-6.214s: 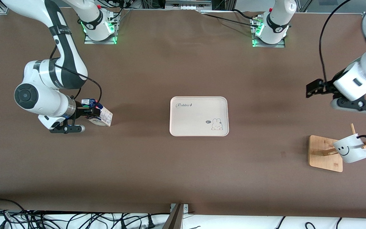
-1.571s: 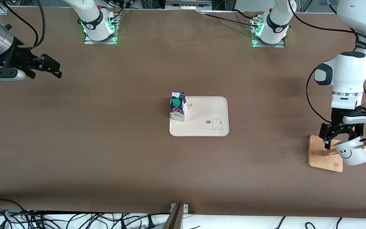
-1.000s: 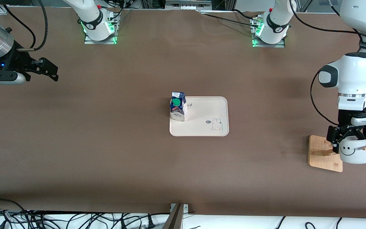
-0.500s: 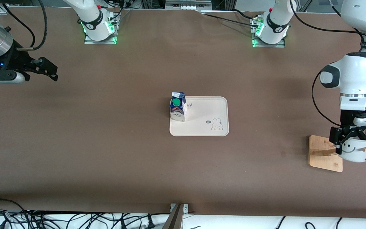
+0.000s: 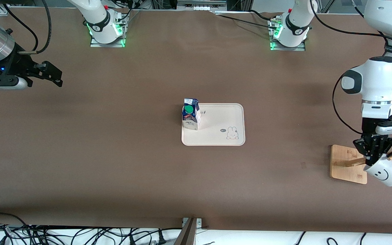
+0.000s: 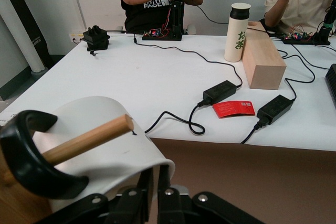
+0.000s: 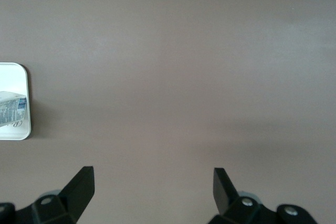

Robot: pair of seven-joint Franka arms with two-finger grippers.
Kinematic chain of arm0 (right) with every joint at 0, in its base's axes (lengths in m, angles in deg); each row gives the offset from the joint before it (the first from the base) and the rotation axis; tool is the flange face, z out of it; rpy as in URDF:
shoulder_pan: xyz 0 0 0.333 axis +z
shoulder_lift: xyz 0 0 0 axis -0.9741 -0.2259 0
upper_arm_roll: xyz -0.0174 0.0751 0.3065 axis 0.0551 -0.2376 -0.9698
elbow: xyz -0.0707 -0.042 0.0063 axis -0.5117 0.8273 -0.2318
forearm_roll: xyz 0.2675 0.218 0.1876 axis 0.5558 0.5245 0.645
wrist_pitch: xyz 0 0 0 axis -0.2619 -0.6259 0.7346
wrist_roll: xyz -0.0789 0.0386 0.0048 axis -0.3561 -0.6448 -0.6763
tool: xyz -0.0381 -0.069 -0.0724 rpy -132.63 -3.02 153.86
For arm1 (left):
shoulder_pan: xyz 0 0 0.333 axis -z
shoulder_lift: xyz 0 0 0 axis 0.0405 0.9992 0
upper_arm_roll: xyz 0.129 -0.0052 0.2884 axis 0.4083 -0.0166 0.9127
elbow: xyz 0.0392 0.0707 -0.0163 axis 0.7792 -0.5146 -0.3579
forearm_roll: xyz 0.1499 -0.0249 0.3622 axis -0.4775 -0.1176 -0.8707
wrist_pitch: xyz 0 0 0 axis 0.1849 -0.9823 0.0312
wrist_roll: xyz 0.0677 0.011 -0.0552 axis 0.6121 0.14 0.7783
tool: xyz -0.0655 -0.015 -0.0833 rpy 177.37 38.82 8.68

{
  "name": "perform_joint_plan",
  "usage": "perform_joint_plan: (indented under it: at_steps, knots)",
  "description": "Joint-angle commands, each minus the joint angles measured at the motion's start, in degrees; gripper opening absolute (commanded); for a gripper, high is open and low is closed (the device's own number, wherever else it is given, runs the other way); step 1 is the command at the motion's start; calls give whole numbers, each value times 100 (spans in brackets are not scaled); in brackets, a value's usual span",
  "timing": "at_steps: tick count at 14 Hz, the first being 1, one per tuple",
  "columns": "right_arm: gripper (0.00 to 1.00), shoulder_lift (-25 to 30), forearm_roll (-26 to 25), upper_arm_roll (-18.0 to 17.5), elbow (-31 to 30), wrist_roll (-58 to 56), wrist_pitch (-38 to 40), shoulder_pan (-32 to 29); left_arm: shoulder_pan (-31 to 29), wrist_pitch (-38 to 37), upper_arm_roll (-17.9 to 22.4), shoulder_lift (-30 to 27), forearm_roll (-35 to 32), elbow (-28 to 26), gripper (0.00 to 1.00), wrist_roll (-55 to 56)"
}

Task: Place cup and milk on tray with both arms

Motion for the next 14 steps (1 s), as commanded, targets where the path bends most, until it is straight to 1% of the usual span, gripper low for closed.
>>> perform_joint_plan:
  at_steps: [1,4,5,6,7,8,9,11,14]
  knots:
    - [100,-60,-16,-74,161,19,125,-55,2,11,-18,-45,-17,-30,0,4]
    - [100,-60,-16,-74,161,19,125,-46,2,11,-27,-53,-8,-30,0,153]
    - [100,-60,-16,-74,161,19,125,-46,2,11,-27,-53,-17,-39,11,136]
    - [100,-60,-16,-74,161,19,125,-46,2,11,-27,-53,-17,-39,45,144]
    - [100,-60,-16,-74,161,19,125,-37,2,11,-27,-53,-17,-39,71,144]
    - [100,-60,-16,-74,161,19,116,-46,2,11,-62,-53,-17,-39,93,135]
    - [100,-60,-16,-74,161,19,116,-37,10,11,-97,-62,-26,-39,100,135]
    - [100,-60,-16,-74,161,19,116,-46,45,11,-141,-71,-69,-48,100,118]
    - [100,-60,-16,-74,161,19,98,-37,46,11,-247,-150,-78,-215,100,144]
